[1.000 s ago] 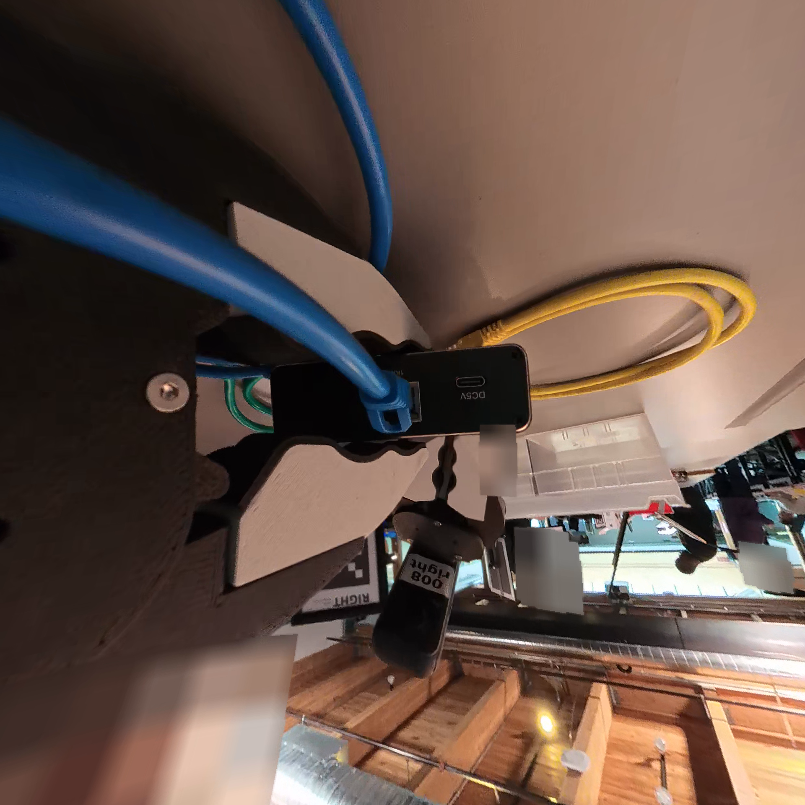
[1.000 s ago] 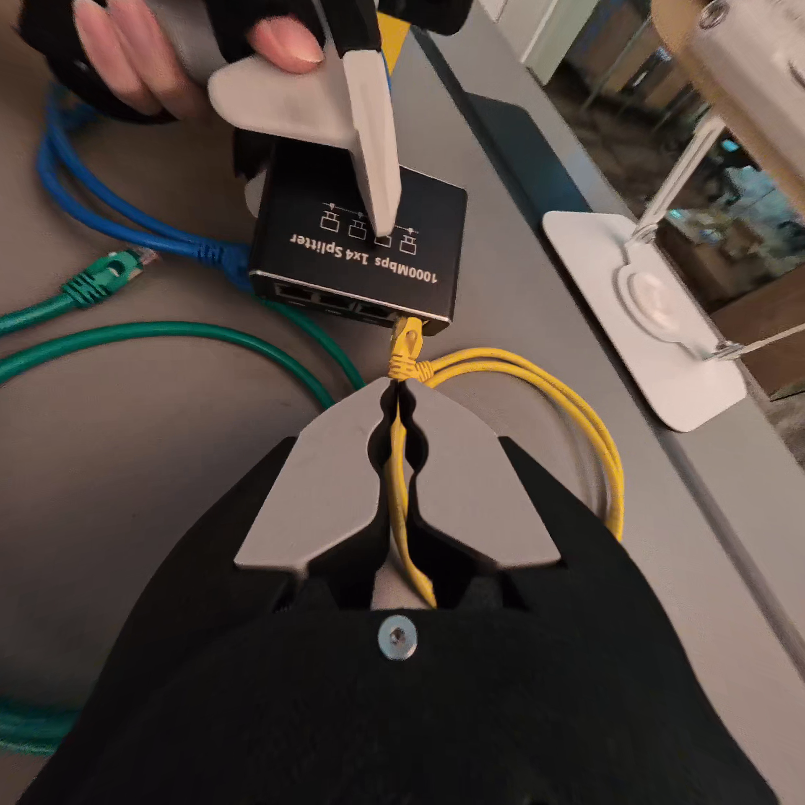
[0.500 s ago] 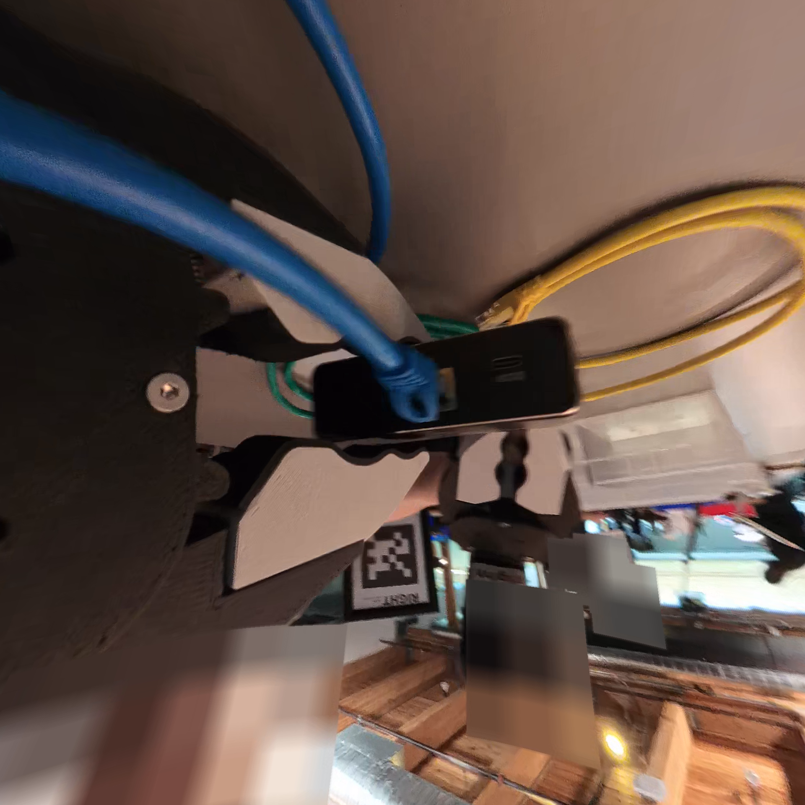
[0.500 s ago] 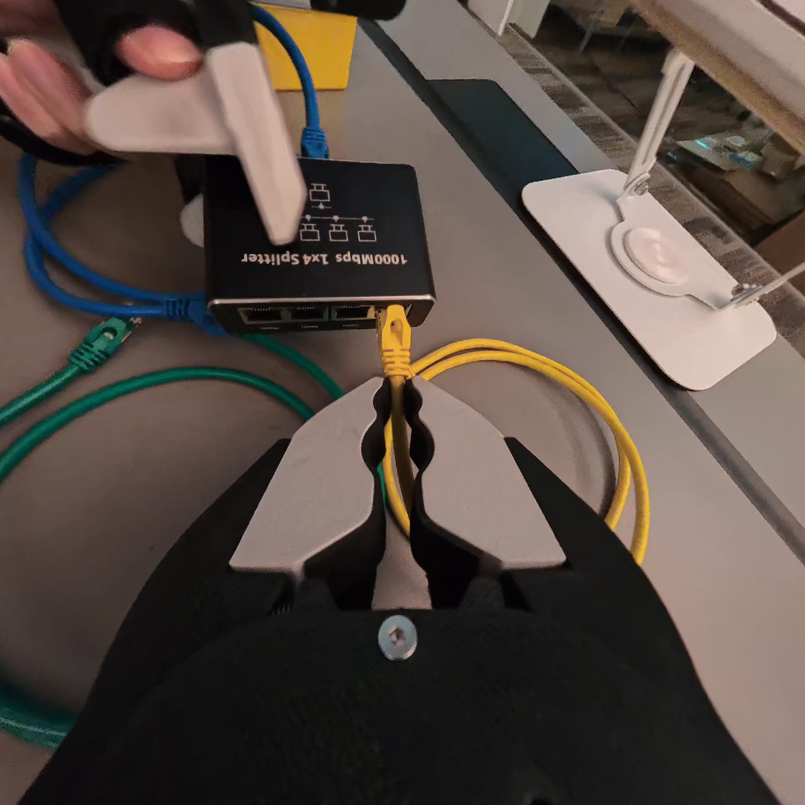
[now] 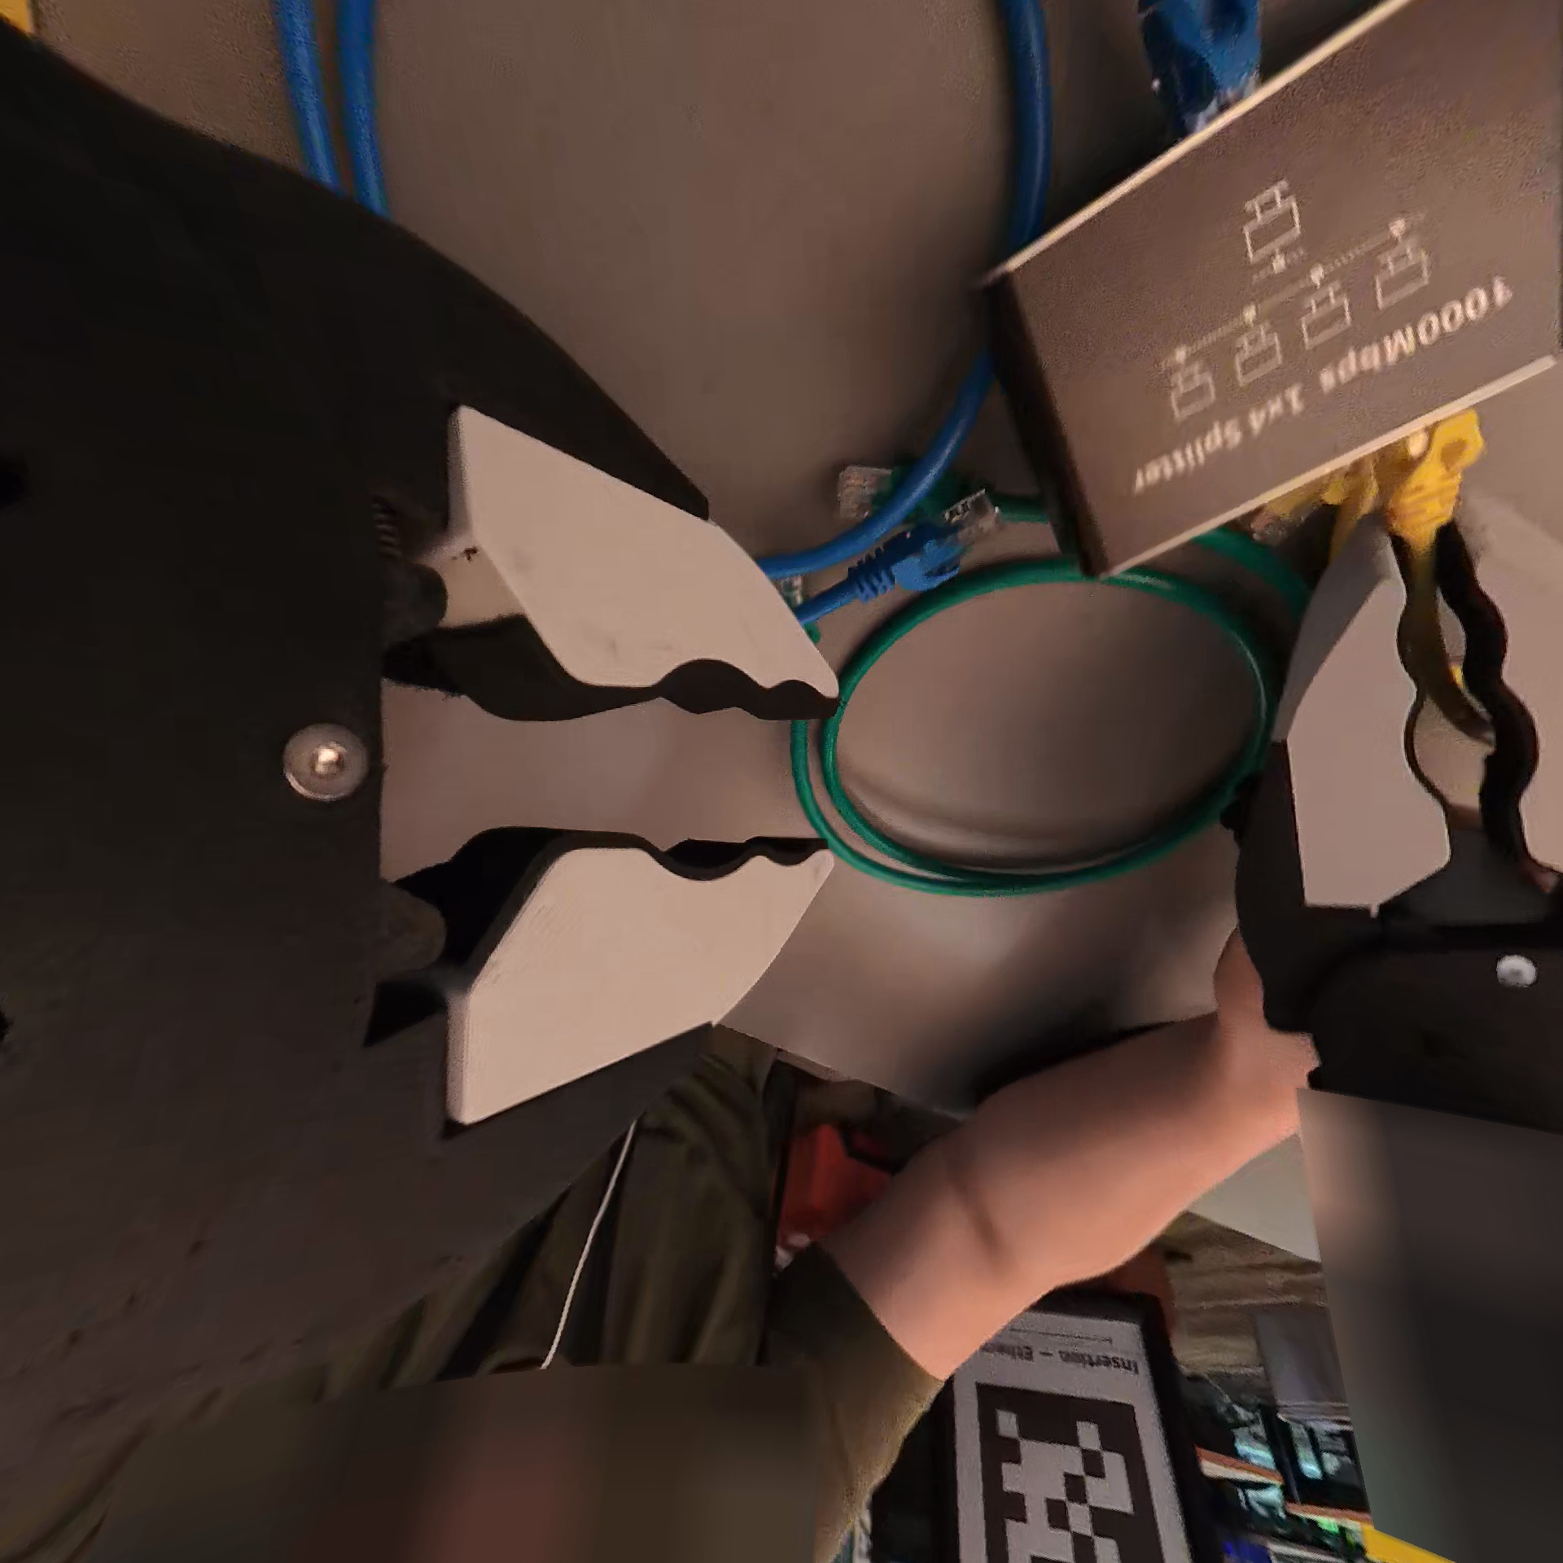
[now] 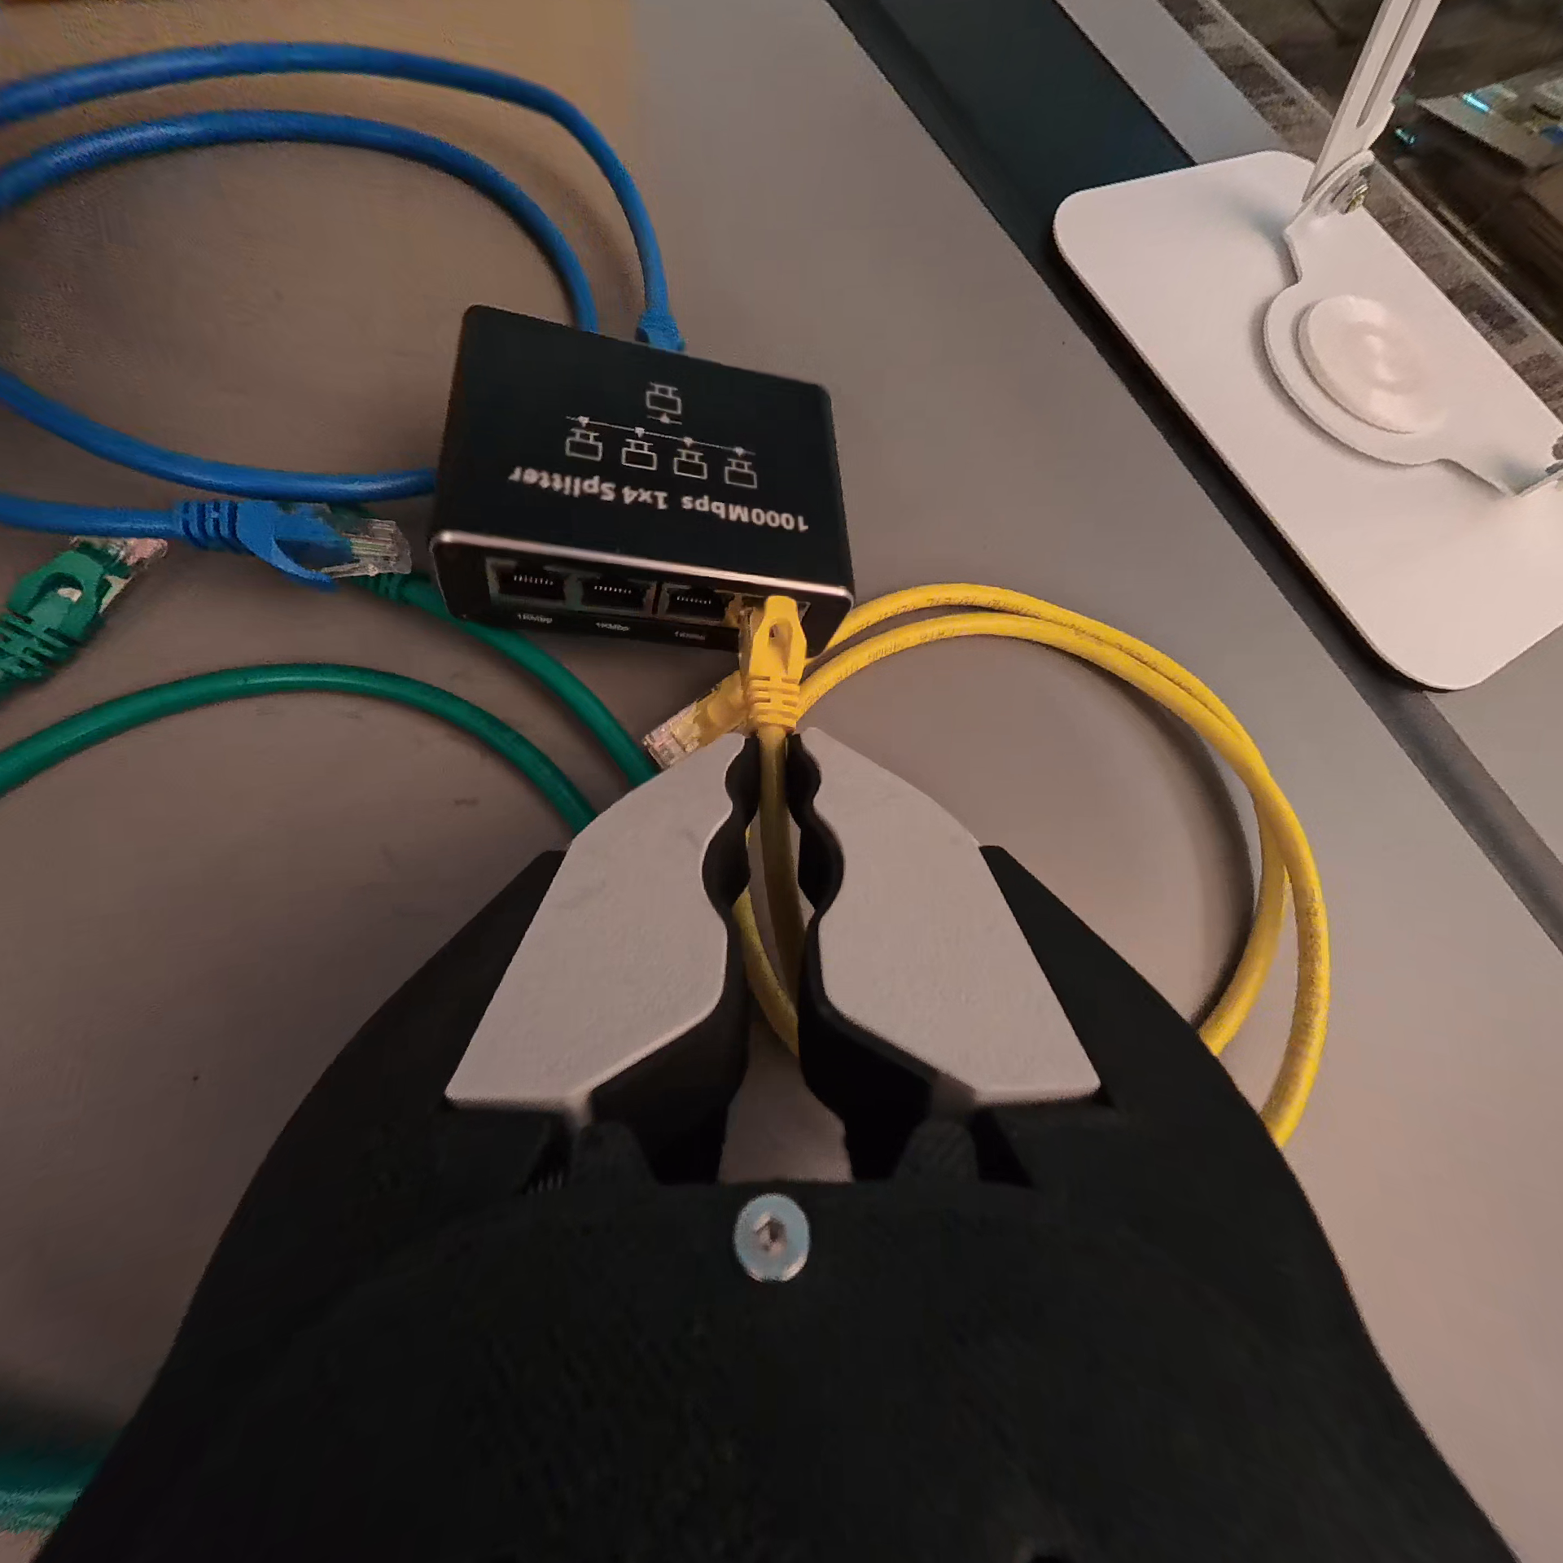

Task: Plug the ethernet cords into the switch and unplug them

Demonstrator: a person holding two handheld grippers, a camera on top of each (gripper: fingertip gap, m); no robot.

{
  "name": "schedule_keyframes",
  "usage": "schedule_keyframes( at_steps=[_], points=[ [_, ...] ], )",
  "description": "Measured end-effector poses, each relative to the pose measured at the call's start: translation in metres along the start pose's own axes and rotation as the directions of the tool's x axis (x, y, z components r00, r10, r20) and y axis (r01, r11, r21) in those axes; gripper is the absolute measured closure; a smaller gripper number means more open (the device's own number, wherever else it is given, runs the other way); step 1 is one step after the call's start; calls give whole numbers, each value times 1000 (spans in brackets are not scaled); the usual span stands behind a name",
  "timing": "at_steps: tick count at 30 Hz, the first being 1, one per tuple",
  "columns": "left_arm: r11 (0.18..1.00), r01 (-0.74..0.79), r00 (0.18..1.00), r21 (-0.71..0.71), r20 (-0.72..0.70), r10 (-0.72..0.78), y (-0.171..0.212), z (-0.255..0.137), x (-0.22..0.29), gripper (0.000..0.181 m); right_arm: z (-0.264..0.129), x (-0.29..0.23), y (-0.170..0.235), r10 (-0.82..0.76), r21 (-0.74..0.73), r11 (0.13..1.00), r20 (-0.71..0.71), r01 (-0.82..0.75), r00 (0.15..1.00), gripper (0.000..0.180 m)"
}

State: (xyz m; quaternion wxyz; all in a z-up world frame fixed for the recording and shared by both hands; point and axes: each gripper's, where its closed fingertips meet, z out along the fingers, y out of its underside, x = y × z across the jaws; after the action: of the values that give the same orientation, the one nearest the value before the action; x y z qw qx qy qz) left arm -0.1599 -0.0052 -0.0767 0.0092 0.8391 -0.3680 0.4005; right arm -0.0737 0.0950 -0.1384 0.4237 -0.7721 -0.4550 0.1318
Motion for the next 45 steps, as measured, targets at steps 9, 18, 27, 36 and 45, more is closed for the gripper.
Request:
schedule_keyframes(
  at_steps=[9, 18, 27, 36, 45],
  points=[
    [963, -175, 972, 203, 192, 136, -1, -69, 43, 156, -56, -102, -63, -52, 199, 980, 168, 18, 984, 163],
    [901, -230, 963, 369, 222, 154, -17, -97, 59, 158, 10, -146, -30, 3, -93, 996, 145, 10, 989, 157],
    [884, -270, 959, 383, 193, 209, -22, -95, 73, 159, -36, -191, -12, 273, -335, 939, 592, -77, 758, 166],
    [855, -350, 914, 383, -58, 401, -28, -71, 113, 154, -135, -145, -61, 26, 83, 987, 763, -138, 645, 167],
    [850, -405, 868, 337, -151, 473, -46, -21, 105, 142, -139, -108, -73, -12, 227, 958, 639, -174, 769, 166]
  ],
)
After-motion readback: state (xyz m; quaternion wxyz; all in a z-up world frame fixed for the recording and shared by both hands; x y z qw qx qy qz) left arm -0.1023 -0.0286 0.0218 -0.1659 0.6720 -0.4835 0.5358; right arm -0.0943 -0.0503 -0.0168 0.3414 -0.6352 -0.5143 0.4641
